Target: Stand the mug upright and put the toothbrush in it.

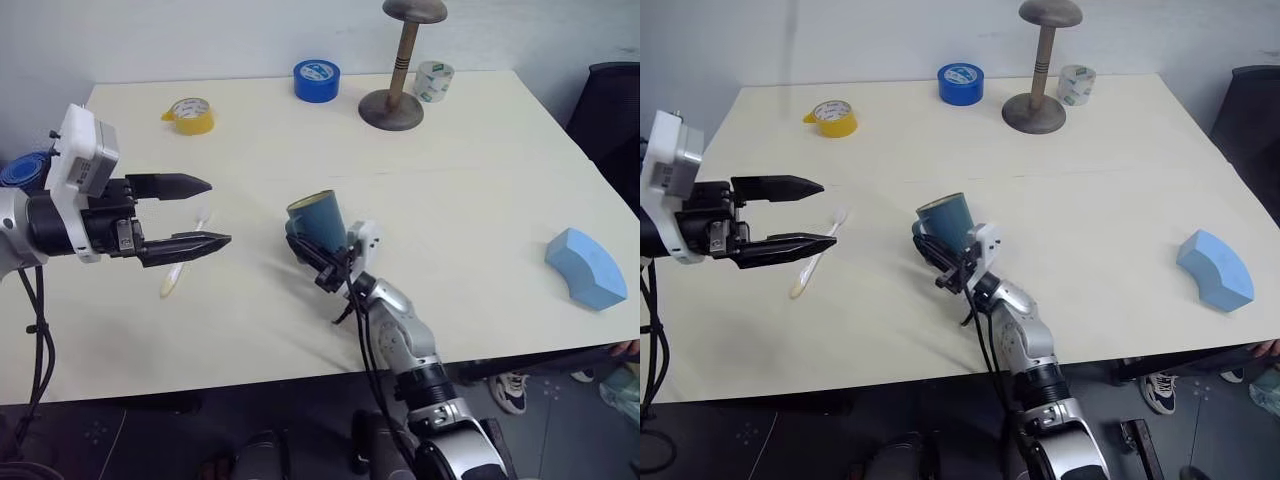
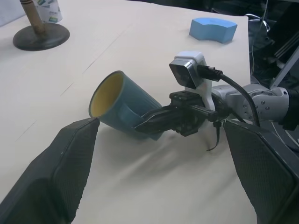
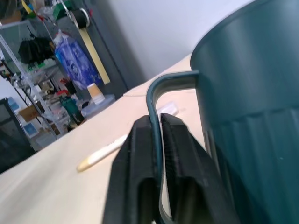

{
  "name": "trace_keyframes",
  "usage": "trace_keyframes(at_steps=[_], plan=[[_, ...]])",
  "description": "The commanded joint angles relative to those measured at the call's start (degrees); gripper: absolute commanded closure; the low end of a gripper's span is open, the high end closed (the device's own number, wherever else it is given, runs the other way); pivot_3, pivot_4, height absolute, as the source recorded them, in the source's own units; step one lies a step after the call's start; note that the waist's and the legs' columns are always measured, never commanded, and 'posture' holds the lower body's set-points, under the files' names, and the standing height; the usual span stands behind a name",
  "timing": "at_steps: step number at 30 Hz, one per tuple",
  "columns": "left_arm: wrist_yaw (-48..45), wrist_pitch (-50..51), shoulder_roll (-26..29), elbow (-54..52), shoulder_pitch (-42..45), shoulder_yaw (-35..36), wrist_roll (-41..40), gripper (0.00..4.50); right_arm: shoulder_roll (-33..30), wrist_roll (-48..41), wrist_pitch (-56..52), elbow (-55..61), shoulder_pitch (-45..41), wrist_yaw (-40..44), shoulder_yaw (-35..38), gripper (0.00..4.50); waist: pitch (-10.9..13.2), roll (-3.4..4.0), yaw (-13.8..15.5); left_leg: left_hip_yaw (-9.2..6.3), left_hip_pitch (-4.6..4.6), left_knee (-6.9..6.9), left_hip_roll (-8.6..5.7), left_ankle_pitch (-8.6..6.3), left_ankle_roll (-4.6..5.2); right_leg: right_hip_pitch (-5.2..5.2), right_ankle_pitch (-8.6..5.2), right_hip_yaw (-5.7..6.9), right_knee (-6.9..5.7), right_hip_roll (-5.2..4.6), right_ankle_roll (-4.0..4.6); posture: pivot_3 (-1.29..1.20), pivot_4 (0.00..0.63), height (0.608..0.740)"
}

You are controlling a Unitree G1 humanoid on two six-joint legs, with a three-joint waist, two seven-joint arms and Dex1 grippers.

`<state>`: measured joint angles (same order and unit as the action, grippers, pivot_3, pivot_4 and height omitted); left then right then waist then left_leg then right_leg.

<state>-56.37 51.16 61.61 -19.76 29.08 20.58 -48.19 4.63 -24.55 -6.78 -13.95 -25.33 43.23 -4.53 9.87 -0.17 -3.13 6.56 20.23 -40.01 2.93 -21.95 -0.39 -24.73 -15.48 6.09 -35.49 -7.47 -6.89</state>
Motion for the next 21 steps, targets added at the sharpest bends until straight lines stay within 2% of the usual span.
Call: trace_keyframes(at_steps=[1,9,10,15,18,20,21], plan=[[-1.27,-1.81,0.39,0.13,1.56,-1.82,0.39,0.00,-2.25,-1.72,-3.26,7.51,3.60,0.88,-0.66,3.10,0.00,0.00,0.01,0.00,0.01,0.01,0.00,0.00,0.00,0.00,0.00,0.00,0.01,0.00,0.00,0.00,0.150,0.740],[-6.21,-6.60,-0.41,0.79,0.17,-7.85,3.27,0.00,-10.53,-0.40,-11.07,21.22,12.28,-1.11,-2.39,0.61,0.02,0.03,0.11,0.06,0.01,0.01,0.01,-0.02,-0.03,-0.03,-0.01,-0.03,0.02,0.01,0.02,0.00,0.150,0.740],[-6.73,-7.02,-0.48,0.94,0.15,-8.31,3.47,0.00,-11.68,-0.29,-12.39,22.37,12.82,-1.36,-2.72,0.40,0.02,0.03,0.13,0.07,0.01,0.01,0.00,-0.02,-0.03,-0.04,-0.01,-0.03,0.02,0.01,0.02,0.00,0.150,0.740],[-8.52,-9.59,-1.06,3.13,0.78,-10.22,5.49,0.00,-22.58,1.99,-19.85,32.11,17.08,-1.83,-2.85,0.40,0.03,0.05,0.84,0.12,0.02,0.00,0.00,-0.02,-0.02,-0.05,-0.01,-0.07,0.05,0.00,0.02,0.00,0.150,0.740],[-8.75,-10.93,-1.18,4.58,0.57,-10.41,7.18,0.00,-28.49,1.03,-24.58,38.00,19.44,-3.14,-0.38,0.40,0.04,0.04,1.56,0.16,0.04,-0.02,0.00,-0.03,0.00,-0.05,-0.01,-0.08,0.14,0.00,0.02,0.00,0.150,0.740],[-6.87,-10.73,0.14,4.97,-0.71,-10.20,9.84,0.00,-34.21,-3.33,-30.20,44.46,20.75,-2.78,5.88,0.40,0.04,0.03,1.68,0.19,0.05,-0.04,0.00,-0.03,0.00,-0.04,-0.01,-0.09,0.18,0.00,0.02,0.00,0.150,0.740],[-5.03,-10.80,1.18,5.12,-1.81,-10.33,12.51,0.00,-38.20,-5.77,-33.02,47.84,21.07,-1.61,9.97,0.23,0.09,0.11,1.76,0.22,0.07,-0.04,0.00,-0.04,0.01,-0.05,-0.01,-0.10,0.21,0.00,0.02,0.00,0.150,0.740]])
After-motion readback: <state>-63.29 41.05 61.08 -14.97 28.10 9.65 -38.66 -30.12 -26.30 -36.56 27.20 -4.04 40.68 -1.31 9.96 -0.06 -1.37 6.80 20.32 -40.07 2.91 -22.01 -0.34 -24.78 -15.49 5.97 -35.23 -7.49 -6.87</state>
